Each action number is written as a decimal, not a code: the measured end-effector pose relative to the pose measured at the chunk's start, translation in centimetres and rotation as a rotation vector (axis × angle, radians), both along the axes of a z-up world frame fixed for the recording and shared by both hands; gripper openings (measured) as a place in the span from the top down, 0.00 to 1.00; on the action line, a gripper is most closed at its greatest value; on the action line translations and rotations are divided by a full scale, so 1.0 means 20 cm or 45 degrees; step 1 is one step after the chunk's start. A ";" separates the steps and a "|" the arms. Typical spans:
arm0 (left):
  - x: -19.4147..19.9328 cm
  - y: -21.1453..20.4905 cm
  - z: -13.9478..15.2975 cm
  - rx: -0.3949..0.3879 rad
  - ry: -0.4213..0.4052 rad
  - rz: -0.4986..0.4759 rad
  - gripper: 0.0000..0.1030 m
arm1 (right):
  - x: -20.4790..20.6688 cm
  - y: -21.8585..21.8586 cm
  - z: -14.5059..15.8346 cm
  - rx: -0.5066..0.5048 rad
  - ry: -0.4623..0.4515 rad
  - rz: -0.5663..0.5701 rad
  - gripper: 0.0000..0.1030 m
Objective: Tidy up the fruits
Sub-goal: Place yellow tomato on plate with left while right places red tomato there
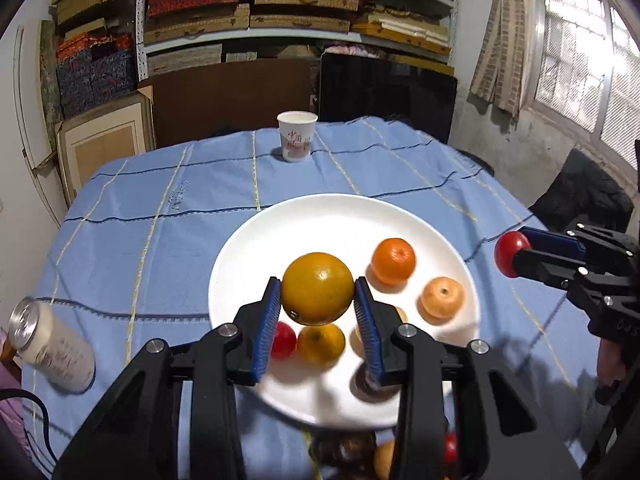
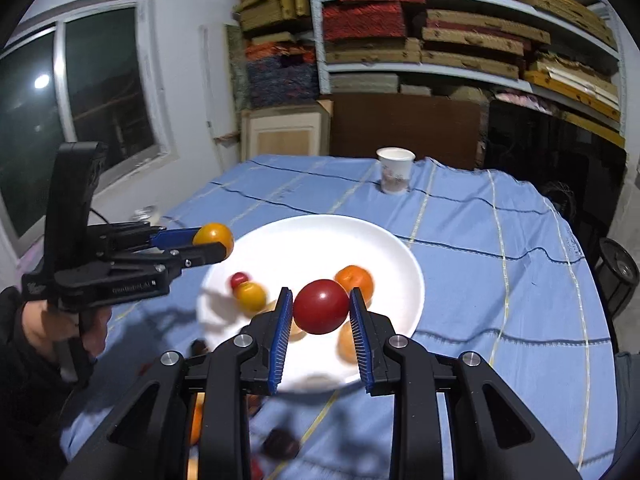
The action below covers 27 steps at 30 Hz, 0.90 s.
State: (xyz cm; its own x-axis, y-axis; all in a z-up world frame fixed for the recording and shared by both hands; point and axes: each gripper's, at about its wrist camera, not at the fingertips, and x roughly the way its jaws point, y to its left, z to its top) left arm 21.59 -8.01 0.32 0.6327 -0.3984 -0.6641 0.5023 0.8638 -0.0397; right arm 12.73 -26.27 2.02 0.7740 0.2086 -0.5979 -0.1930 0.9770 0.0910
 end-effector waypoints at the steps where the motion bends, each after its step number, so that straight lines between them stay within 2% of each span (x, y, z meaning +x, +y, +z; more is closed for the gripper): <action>1: 0.05 -0.02 -0.02 0.008 0.018 0.006 0.65 | 0.06 -0.01 -0.03 -0.005 0.016 -0.018 0.72; 9: 0.28 -0.11 -0.15 0.013 0.104 0.065 0.64 | 0.27 -0.07 -0.18 0.004 0.096 -0.071 0.71; 10: 0.29 -0.11 -0.16 0.000 0.120 0.061 0.52 | 0.27 -0.08 -0.18 0.013 0.097 -0.074 0.71; 11: 0.29 -0.10 -0.15 -0.008 0.111 0.075 0.37 | 0.27 -0.08 -0.18 0.024 0.090 -0.075 0.62; 12: 0.29 -0.08 -0.14 -0.018 0.095 0.089 0.32 | 0.26 -0.08 -0.17 0.030 0.073 -0.083 0.52; 14: 0.27 -0.05 -0.10 -0.051 0.067 0.101 0.29 | 0.24 -0.09 -0.15 0.046 0.046 -0.080 0.49; 19: 0.12 0.03 0.01 -0.080 0.024 0.102 0.28 | 0.15 -0.09 -0.11 0.087 0.043 -0.058 0.49; 21: 0.02 0.06 0.03 -0.075 0.009 0.091 0.25 | 0.08 -0.08 -0.10 0.095 0.043 -0.043 0.49; 25: -0.20 0.13 0.05 -0.051 -0.028 0.068 0.13 | -0.12 -0.03 -0.10 0.107 0.049 0.006 0.49; 27: -0.30 0.17 0.04 -0.057 -0.013 0.055 0.12 | -0.21 -0.01 -0.11 0.114 0.052 0.024 0.49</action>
State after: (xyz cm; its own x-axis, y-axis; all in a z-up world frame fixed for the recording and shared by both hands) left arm 15.54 -4.60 1.17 0.6566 -0.3998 -0.6395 0.4652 0.8821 -0.0739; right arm 8.63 -26.40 -0.13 0.7447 0.2771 -0.6071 -0.2058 0.9607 0.1861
